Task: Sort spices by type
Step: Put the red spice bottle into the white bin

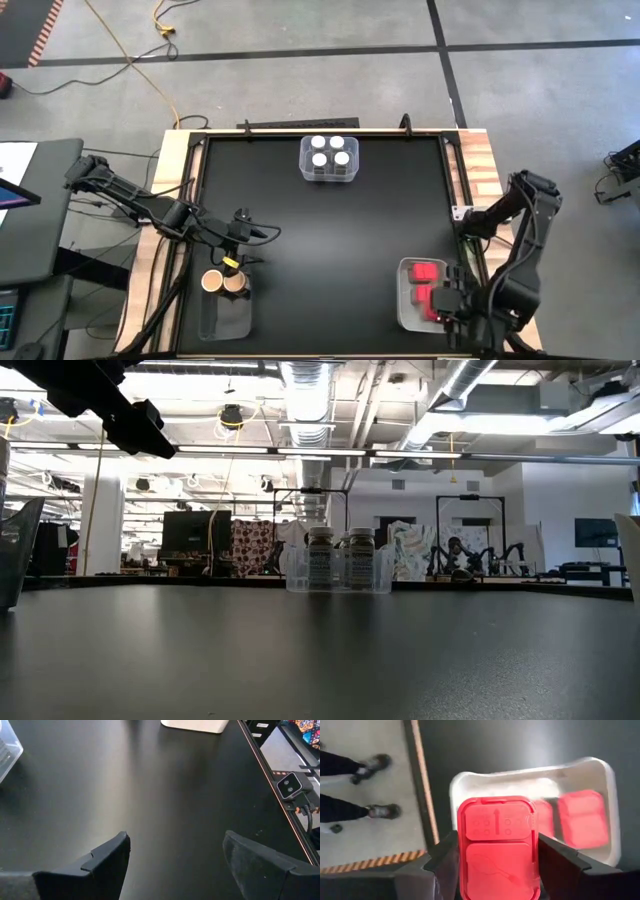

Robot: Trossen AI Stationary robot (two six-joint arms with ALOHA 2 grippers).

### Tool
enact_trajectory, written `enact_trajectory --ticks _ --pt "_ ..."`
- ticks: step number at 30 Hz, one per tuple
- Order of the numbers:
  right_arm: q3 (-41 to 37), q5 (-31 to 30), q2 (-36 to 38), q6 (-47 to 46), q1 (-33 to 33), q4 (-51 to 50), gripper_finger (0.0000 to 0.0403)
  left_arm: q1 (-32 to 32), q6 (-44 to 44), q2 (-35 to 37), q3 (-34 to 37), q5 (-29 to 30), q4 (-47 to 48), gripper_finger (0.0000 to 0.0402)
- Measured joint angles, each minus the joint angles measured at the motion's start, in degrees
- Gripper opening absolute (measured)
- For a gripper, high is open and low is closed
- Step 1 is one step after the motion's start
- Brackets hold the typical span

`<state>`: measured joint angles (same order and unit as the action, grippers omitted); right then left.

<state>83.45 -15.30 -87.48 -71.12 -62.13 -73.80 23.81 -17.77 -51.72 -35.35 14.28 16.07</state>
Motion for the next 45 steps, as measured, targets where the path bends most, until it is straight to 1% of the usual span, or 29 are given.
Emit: enact_trajectory --ticks 2,5,14,21,32,35,39,41,43,45 --pt "-1.5 -0.11 0.02 0.0 -0.25 3.05 0.0245 0.0 -0.15 -0.02 0.0 0.0 -0.03 0.0306" --pt "-2.74 -0.1 -0.46 -0.01 -0.68 5.09 0.0245 -0.02 -0.25 0.0 0.0 0.0 -0.04 0.0306" --pt "-5.37 -0.08 -3.47 0.06 -1.33 7.79 0.0245 0.0 -0.32 -0.02 0.0 0.0 -0.03 0.0306" --pt "-5.39 -0.1 -6.65 2.17 -1.29 7.87 0.0245 0.0 -0.43 0.0 0.0 0.0 -0.04 0.0306" --pt "-5.47 -0.1 -10.39 2.12 -1.6 8.46 0.0245 -0.02 -0.45 -0.01 0.0 0.0 -0.01 0.0306" --pt "-5.47 -0.11 -10.73 0.86 -1.7 8.13 0.0245 -0.02 -0.45 0.0 0.0 0.0 -0.03 0.0306" --pt "-5.47 -2.94 -10.73 -1.65 -2.49 7.39 0.0245 -0.01 -0.44 -0.02 0.0 0.0 -0.01 0.0306" --pt "-5.47 -3.16 -10.73 -2.78 -2.5 7.15 0.0245 -0.02 -0.44 0.0 0.0 0.0 -0.02 0.0306" --pt "-5.47 -3.3 -10.73 -2.69 -2.7 7.26 0.0245 -0.01 -0.43 -0.01 -0.01 0.0 -0.01 0.0306" --pt "-6.23 -5.09 -10.73 -2.63 -3.05 7.43 0.0245 0.0 -0.41 -0.02 0.0 0.0 -0.04 0.0306"
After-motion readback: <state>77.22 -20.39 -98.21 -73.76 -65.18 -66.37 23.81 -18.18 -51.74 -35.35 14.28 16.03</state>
